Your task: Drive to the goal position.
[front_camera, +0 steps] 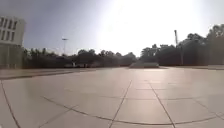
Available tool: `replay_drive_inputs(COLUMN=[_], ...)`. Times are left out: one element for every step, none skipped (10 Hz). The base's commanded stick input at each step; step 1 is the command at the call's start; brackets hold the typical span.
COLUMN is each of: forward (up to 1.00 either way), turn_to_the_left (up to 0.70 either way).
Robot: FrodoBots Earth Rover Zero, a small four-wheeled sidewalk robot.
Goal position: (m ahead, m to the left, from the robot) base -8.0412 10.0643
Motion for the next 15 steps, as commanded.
replay_drive_inputs(forward=[-0.65,-0.65,-0.65,-0.65,-0.65,-0.65,-0.65,-0.65,-0.65,-0.65,-0.65,-0.65,-0.65,-0.65,-0.65], turn_to_the_left=[-0.32,-0.32,-0.32,-0.32,-0.33,-0.32,-0.33,-0.32,-0.32,-0.32,-0.32,-0.33,-0.32,-0.32,-0.31])
